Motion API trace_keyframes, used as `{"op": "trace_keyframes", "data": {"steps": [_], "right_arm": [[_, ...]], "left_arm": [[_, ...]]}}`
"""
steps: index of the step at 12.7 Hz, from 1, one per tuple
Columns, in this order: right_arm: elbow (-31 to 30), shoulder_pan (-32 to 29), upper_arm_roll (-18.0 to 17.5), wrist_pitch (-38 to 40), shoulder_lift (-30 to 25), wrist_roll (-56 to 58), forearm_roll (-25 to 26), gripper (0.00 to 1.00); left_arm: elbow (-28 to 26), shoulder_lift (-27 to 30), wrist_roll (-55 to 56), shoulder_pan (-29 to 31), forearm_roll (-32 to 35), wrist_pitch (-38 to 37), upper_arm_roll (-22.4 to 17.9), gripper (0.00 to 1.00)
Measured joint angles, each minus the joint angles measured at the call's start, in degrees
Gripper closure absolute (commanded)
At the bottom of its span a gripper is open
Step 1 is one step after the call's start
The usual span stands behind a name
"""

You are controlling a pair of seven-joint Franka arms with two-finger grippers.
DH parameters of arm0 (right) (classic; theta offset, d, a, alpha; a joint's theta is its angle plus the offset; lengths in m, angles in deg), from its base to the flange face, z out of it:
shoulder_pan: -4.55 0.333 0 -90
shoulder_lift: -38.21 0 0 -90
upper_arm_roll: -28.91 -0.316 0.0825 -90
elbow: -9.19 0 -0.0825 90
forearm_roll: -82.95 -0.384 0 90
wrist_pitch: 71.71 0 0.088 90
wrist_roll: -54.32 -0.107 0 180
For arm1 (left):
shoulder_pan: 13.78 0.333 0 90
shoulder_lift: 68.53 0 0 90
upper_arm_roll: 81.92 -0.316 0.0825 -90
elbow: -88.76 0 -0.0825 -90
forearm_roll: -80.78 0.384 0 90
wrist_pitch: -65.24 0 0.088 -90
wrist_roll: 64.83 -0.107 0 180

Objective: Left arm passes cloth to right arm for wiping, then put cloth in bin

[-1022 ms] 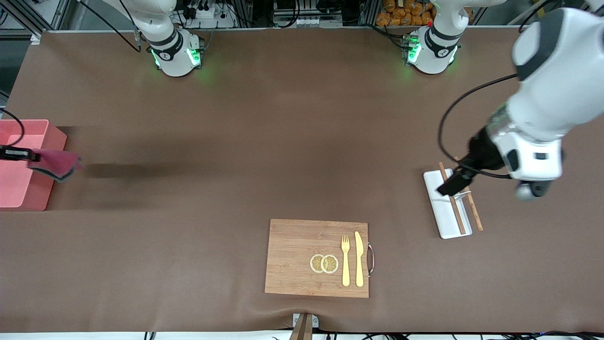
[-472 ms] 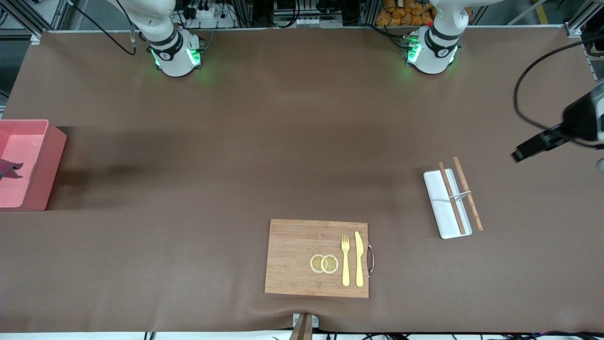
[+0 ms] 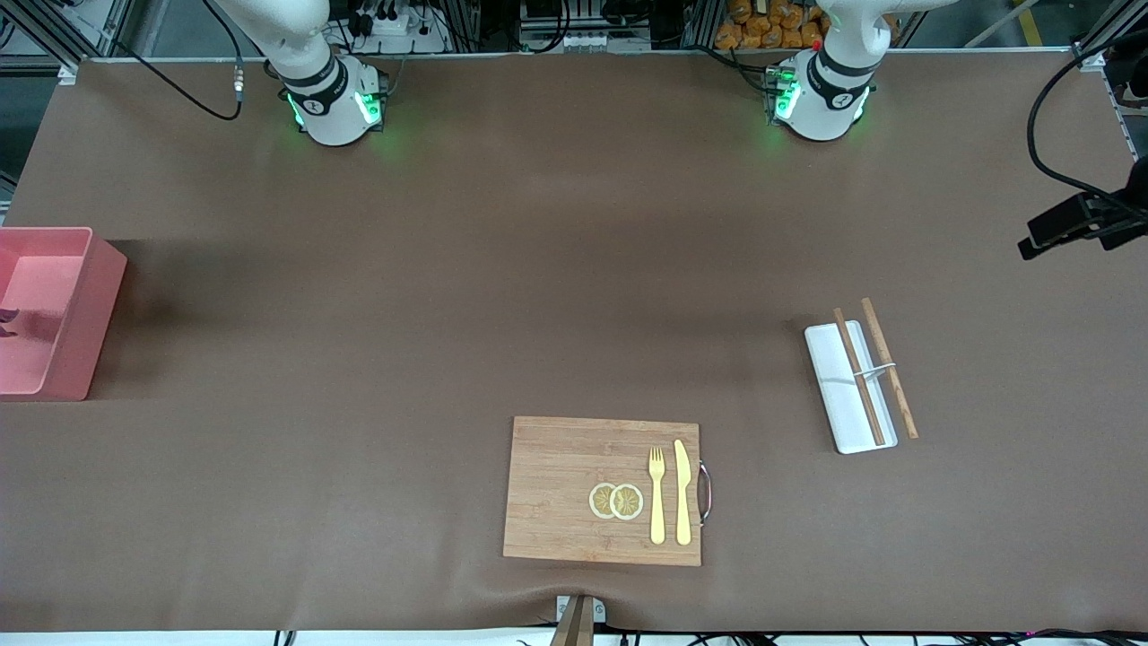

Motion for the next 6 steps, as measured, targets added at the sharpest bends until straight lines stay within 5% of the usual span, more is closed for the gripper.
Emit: {"op": "trace_keyframes", "data": {"steps": [6], "right_arm": [[2.00, 5.38, -1.78, 8.26, -2.50, -0.72, -1.09, 1.00]], "left_arm": [[-3.04, 2.70, 0.00, -0.29, 0.00, 0.40, 0.08, 0.00]]}}
